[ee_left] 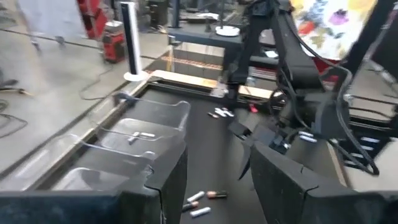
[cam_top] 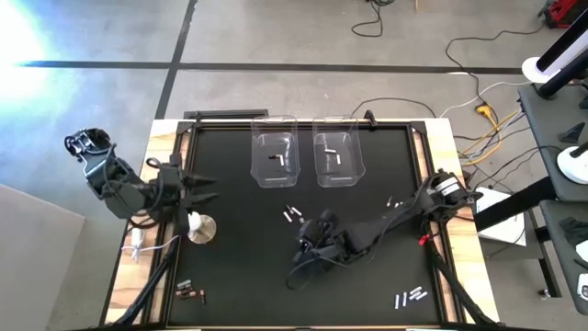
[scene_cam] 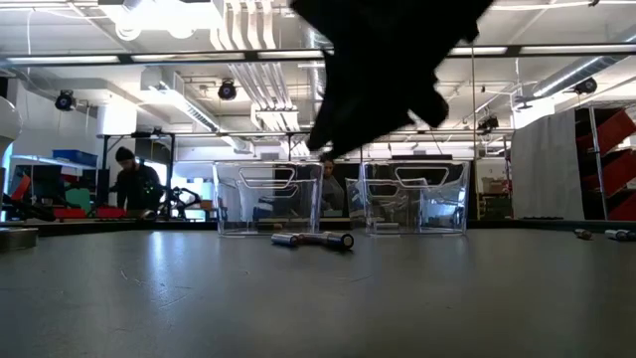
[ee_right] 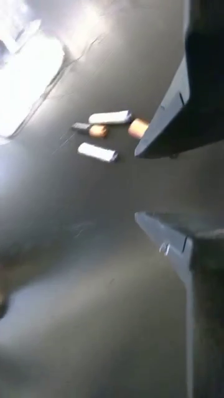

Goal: Sort batteries
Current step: Put the black battery into the left transparent bin

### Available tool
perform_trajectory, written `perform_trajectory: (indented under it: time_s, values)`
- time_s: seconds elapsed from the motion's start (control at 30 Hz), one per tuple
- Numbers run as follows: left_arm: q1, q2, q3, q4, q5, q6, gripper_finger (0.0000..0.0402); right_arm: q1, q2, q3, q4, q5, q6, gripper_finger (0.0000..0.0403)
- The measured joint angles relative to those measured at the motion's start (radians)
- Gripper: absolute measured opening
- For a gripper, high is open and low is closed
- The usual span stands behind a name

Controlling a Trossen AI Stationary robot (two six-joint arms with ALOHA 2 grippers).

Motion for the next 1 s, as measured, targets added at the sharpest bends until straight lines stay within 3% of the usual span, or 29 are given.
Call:
perform_trajectory:
  time_s: [0.13,0.33,0.7,1.0]
  values:
    - [0.0,0.0,0.0,-0.001,-0.004,-0.006,0.0154,-0.015,0.001,-0.085,0.022,0.063,-0.002,0.0199]
    - [0.002,0.0,0.0,-0.002,-0.015,-0.014,0.0154,-0.042,0.002,-0.196,0.226,0.071,-0.085,0.0225]
    - [0.02,-0.024,0.0,-0.035,-0.24,0.012,0.0154,-0.102,0.007,-0.288,0.367,0.067,-0.124,0.0205]
    - [0.032,-0.059,0.0,-0.058,-0.241,0.011,0.0154,-0.119,0.007,-0.326,0.452,0.005,-0.13,0.0191]
